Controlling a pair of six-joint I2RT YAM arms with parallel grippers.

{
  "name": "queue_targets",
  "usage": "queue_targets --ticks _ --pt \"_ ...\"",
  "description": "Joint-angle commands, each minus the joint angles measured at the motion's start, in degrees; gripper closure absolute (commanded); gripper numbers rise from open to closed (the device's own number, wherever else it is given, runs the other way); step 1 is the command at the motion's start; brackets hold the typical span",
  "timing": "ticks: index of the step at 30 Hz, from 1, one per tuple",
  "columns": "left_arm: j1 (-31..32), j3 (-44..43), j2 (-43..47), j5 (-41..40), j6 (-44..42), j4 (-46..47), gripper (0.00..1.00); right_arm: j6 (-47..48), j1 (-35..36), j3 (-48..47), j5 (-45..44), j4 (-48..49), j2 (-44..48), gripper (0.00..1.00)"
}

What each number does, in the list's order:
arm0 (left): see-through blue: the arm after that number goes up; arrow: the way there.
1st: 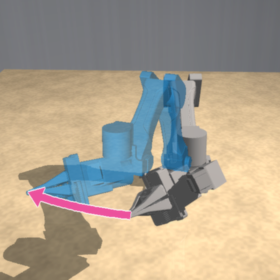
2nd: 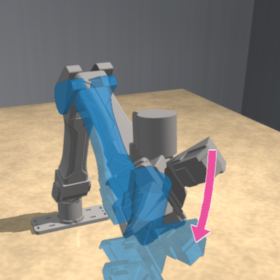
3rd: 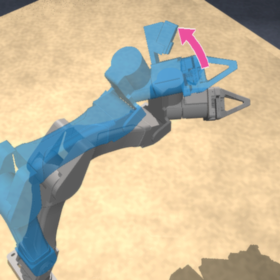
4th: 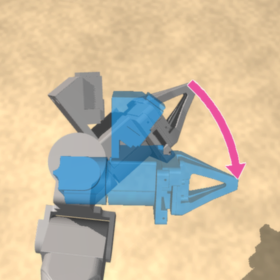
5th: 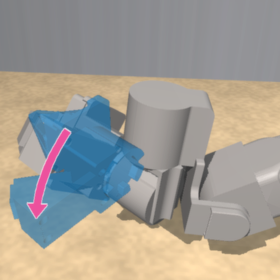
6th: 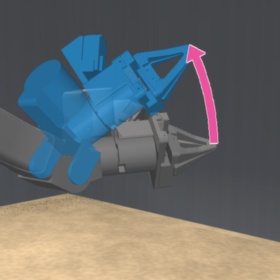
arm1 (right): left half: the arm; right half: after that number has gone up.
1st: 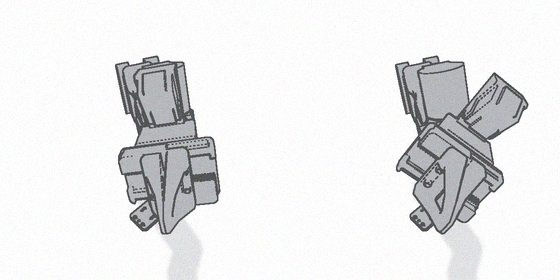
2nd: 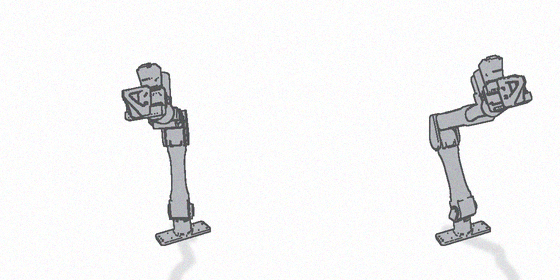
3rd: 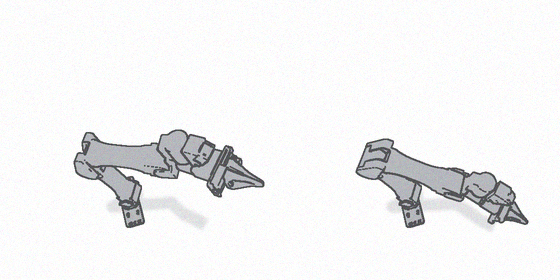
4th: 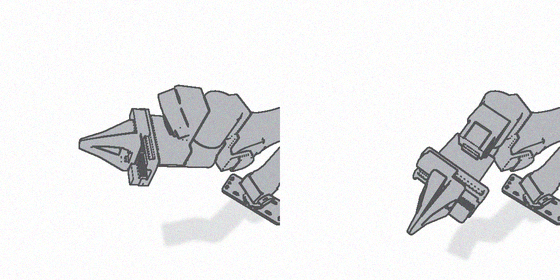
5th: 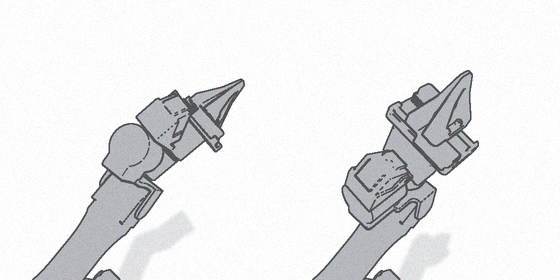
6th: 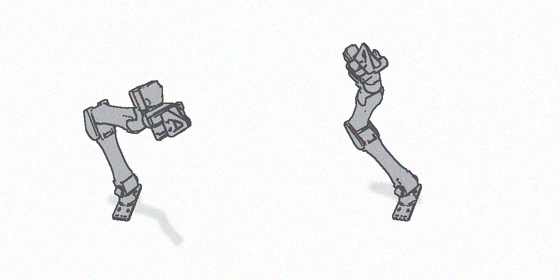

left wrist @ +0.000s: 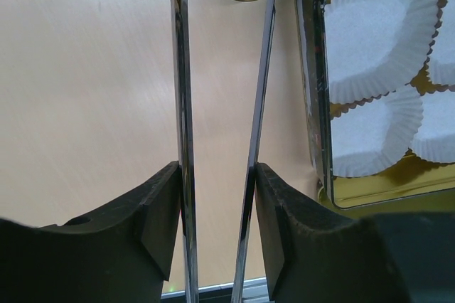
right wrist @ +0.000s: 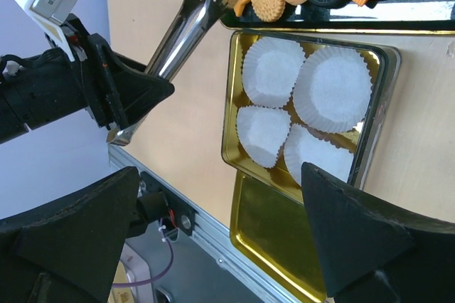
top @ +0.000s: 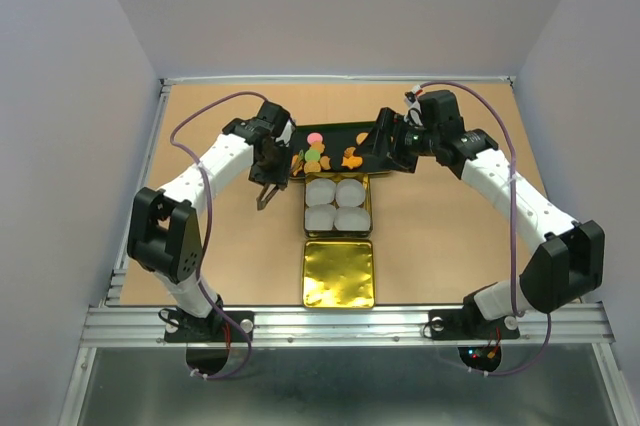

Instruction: Pack the cookies

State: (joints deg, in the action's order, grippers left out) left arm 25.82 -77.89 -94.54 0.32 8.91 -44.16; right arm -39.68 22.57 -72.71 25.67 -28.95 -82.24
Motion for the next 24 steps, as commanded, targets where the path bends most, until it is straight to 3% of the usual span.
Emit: queue_targets --ticks 1,13,24 --pt "0.19 -2.09 -0.38 -1.29 0.59 -2.94 0.47 1.45 -0.15 -4.55 -0.36 -0.14 -0.47 0.0" --pt "0.28 -2.35 -1.79 5.48 -0.03 -5.49 0.49 1.98 -0.33 -5.34 0.08 -0.58 -1.43 0.0" --pt "0.28 -4.11 -4.24 6.36 1.46 -7.08 0.46 2.24 -0.33 -5.51 0.34 -0.67 -1.96 0.0"
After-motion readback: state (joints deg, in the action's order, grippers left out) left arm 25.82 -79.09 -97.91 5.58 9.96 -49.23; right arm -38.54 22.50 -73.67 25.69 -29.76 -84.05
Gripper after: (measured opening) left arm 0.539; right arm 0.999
